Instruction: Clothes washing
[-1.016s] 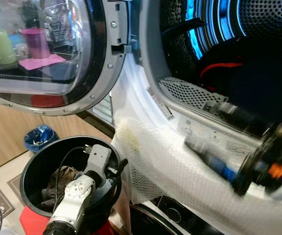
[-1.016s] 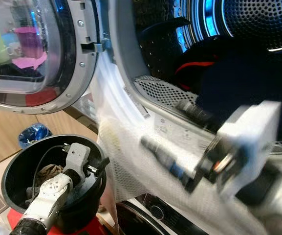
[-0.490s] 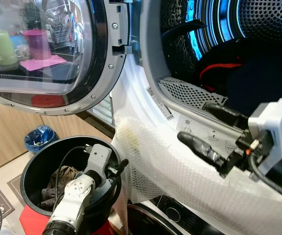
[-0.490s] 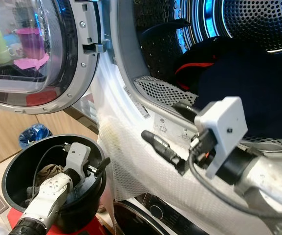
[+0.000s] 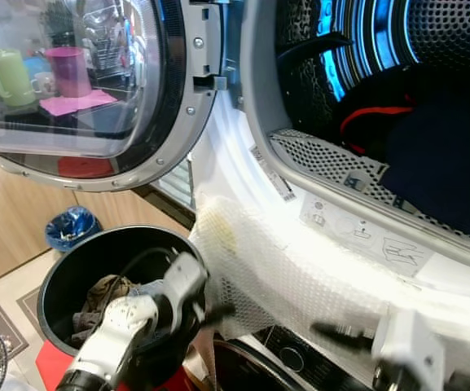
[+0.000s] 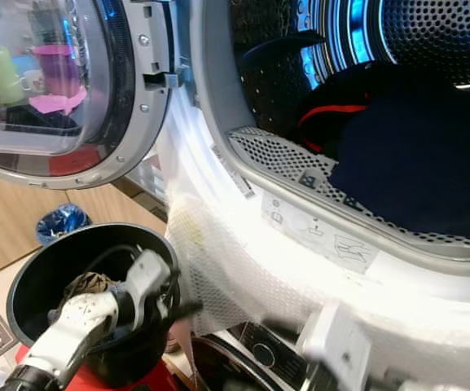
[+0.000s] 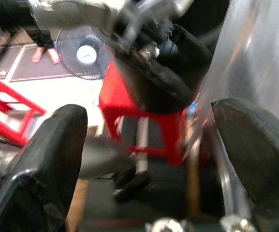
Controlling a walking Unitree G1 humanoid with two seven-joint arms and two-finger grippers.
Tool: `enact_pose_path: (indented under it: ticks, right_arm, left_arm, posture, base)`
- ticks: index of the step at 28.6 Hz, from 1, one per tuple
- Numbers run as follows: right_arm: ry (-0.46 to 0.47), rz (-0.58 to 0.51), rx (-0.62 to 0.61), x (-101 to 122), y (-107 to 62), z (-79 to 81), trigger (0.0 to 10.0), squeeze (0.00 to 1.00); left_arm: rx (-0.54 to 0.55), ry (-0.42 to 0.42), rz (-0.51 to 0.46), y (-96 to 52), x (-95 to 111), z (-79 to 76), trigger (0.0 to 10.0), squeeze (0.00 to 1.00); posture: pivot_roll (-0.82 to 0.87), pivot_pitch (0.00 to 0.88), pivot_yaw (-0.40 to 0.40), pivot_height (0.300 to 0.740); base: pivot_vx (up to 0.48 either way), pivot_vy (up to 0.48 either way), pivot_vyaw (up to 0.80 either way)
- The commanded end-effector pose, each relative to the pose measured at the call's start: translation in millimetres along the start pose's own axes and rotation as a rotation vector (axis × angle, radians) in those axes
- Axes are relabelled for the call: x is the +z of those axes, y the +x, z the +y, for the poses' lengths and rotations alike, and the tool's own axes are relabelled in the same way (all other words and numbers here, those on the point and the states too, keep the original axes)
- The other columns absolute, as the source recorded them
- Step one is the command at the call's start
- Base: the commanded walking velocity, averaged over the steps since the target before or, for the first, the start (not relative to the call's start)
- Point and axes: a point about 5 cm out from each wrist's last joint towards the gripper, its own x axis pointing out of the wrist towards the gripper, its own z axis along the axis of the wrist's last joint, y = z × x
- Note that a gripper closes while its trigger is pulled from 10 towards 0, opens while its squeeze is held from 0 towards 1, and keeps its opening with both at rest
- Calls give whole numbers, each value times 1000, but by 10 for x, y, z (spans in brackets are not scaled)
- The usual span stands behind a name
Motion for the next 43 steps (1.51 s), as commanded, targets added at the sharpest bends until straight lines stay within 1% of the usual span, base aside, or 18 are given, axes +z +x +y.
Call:
enact_pose_path:
  ticks: [1,4,6,8,10,13,14,15,17,19,20,22,24,25,29,33,38,43]
  right_arm:
    - [47,46,-13,-189,42,-32,10000,0]
    - [141,113,-38,-489,97,-45,10000,0]
    - [168,129,-52,-570,118,-53,10000,0]
    - [246,140,-130,-824,182,-130,10000,0]
    - [402,107,-351,-1160,260,-351,10000,0]
    - [486,101,-431,-1316,291,-411,10000,0]
    - [557,119,-538,-1518,326,-478,10000,0]
    - [557,119,-538,-1518,326,-478,10000,0]
    - [648,75,-684,-1710,398,-575,10000,0]
    - [705,23,-794,-1812,425,-660,10000,0]
    - [784,16,-920,-1965,422,-725,10000,0]
    - [831,37,-975,-2063,426,-734,10000,0]
    - [839,43,-984,-2093,437,-734,10000,0]
    - [868,91,-1020,-2233,478,-697,10000,0]
    - [955,172,-1110,-2454,494,-599,10000,0]
    - [1040,327,-1248,-2713,448,-423,10000,0]
    - [1036,273,-1291,-2714,446,-437,10000,0]
    - [924,203,-1390,-2649,331,-580,10000,0]
  left_arm:
    - [-127,45,58,21,36,-99,10000,0]
    - [-257,74,149,43,-40,-231,10000,0]
    - [-283,89,171,56,-68,-258,10000,0]
    - [-295,113,220,168,-149,-315,10000,0]
    - [-340,141,250,349,-238,-441,10000,0]
    - [-374,134,264,406,-268,-502,10000,0]
    - [-379,123,293,490,-318,-548,10000,0]
    - [-379,123,293,490,-318,-548,10000,0]
    - [-344,134,319,609,-369,-576,10000,0]
    - [-301,82,327,685,-405,-566,10000,0]
    - [-261,76,356,739,-467,-554,10000,0]
    - [-243,83,381,756,-510,-549,10000,0]
    - [-239,82,389,761,-523,-547,10000,0]
    - [-185,41,412,781,-595,-541,10000,0]
    - [-89,33,461,765,-744,-544,10000,0]
    - [28,-53,526,732,-960,-621,10000,0]
    - [127,-119,538,691,-1060,-637,10000,0]
    - [146,-178,512,706,-1078,-678,10000,0]
  posture:
    - [78,36,-59,740]
    - [81,33,-58,740]
    - [82,34,-53,740]
    - [82,28,-49,740]
    - [78,24,-43,740]
    - [72,20,-41,740]
    - [73,19,-39,740]
    - [73,19,-39,740]
    - [68,17,-34,740]
    - [68,18,-31,740]
    - [68,19,-28,740]
    - [68,16,-29,740]
    - [68,16,-29,740]
    - [75,12,-29,740]
    - [77,6,-23,740]
    - [91,0,-27,740]
    - [79,0,-33,740]
    - [91,0,-40,740]
  base:
    - [0,0,0]
    - [0,0,0]
    - [0,0,0]
    - [0,0,0]
    - [0,0,0]
    - [0,0,0]
    - [0,0,0]
    - [0,0,0]
    - [0,0,0]
    - [0,0,0]
    - [0,0,0]
    - [0,0,0]
    - [0,0,0]
    - [0,0,0]
    - [0,0,0]
    - [0,0,0]
    - [0,0,0]
    - [0,0,0]
